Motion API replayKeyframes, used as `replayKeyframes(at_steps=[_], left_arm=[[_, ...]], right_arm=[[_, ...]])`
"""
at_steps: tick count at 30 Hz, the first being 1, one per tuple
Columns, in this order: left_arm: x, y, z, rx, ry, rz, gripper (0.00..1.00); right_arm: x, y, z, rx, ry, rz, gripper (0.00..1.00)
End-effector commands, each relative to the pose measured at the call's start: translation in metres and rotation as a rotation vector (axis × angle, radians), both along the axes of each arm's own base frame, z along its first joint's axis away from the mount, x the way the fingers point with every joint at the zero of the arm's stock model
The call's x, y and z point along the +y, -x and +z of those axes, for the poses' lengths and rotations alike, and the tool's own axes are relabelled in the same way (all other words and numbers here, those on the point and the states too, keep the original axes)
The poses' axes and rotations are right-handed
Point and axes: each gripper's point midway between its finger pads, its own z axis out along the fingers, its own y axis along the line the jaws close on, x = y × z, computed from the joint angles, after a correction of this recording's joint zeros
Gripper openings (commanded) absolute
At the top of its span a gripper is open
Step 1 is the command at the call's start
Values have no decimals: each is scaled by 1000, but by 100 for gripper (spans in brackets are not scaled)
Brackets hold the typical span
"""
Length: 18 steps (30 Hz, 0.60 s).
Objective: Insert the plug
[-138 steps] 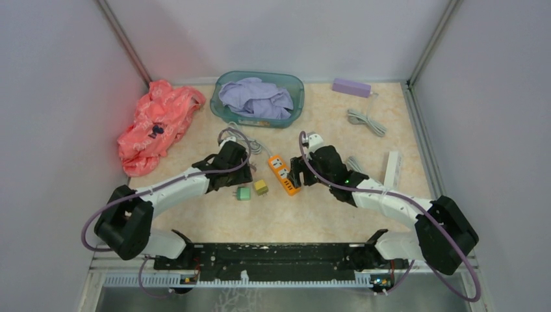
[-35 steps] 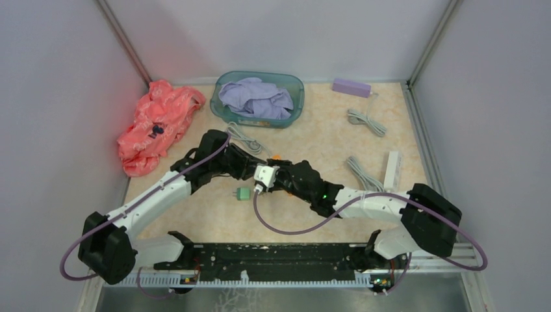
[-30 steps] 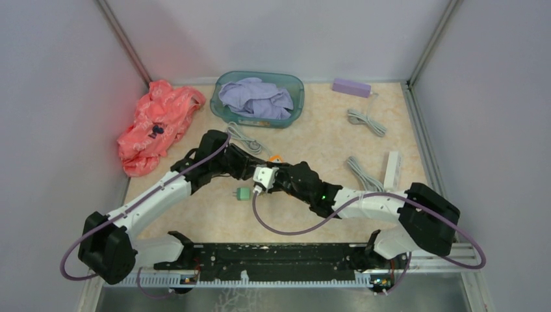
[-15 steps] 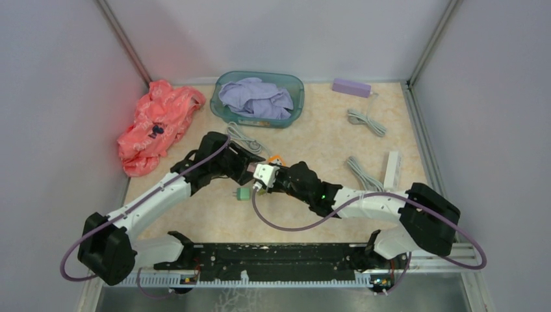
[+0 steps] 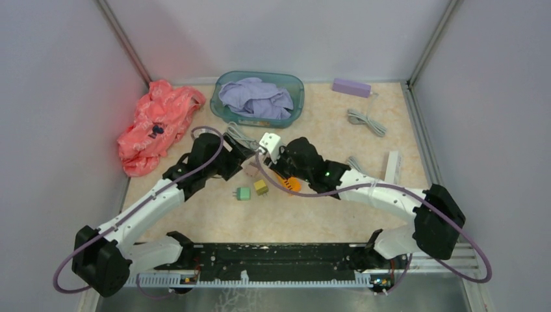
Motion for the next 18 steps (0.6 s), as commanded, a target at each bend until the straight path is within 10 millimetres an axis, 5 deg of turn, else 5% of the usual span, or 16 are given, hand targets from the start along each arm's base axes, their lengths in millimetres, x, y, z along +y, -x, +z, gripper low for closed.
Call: replayKeyframes(at_steps=[1,11,18], left_arm=[[7,-7,-2,-148,-133,-92,84],[-18,-18,-6,-225,-128,-229,83],[-38,-25,-29,-175,-117,-305,76]], right_arm=[[-8,-11,23,135,-51,-82,0],[-34,-39,14,333,-11,-243,0],[-41,-55,5,430,2,-335,0]])
